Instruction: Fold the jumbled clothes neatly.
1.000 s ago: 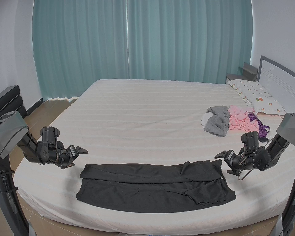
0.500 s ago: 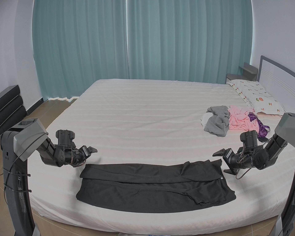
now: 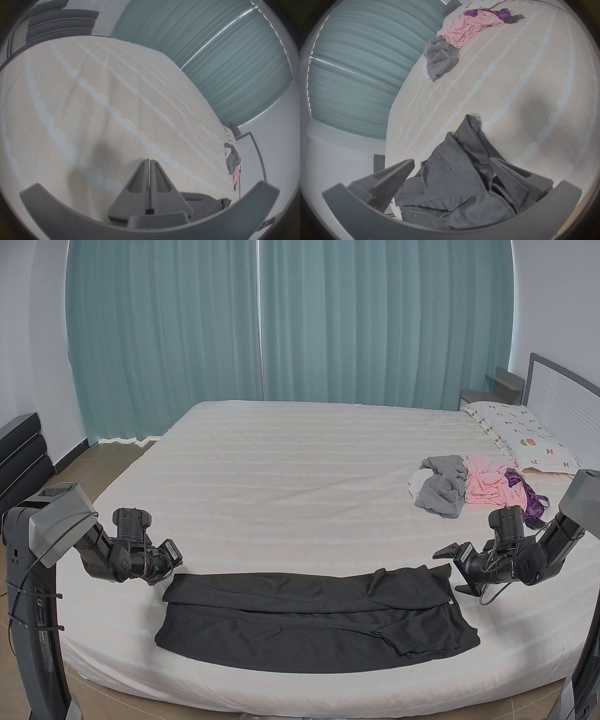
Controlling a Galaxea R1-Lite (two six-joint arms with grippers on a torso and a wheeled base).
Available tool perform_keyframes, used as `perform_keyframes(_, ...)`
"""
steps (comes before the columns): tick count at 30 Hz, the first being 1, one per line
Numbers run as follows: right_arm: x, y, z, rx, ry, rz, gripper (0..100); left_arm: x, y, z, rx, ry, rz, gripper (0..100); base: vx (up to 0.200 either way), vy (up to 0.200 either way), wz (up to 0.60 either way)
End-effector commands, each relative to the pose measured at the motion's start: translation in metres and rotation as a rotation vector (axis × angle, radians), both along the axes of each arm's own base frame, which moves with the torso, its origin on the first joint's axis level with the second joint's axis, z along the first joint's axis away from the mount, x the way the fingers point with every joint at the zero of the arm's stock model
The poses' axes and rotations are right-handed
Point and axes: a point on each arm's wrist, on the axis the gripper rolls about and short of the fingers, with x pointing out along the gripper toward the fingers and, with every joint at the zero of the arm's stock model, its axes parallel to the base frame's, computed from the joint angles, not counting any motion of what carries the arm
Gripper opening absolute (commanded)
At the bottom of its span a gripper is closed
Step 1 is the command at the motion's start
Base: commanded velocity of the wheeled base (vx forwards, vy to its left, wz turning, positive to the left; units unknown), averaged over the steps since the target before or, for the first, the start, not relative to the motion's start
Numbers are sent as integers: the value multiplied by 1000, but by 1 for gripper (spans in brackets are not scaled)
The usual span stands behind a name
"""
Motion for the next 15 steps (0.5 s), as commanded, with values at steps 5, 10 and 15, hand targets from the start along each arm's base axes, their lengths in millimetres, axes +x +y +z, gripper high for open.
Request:
perform_keyframes(5,5,-7,-1,-5,-9,-16,100,2,12,14,1,-66,58,0,0,0,0)
perform_keyframes(10,4,-7,1,-6,-12,-14,100,1,18,14,-16,-65,58,100,0,0,0)
perform_keyframes(15,5,-7,-1,-6,-9,-14,100,-7,13,13,-69,-45,-11,100,0,0,0)
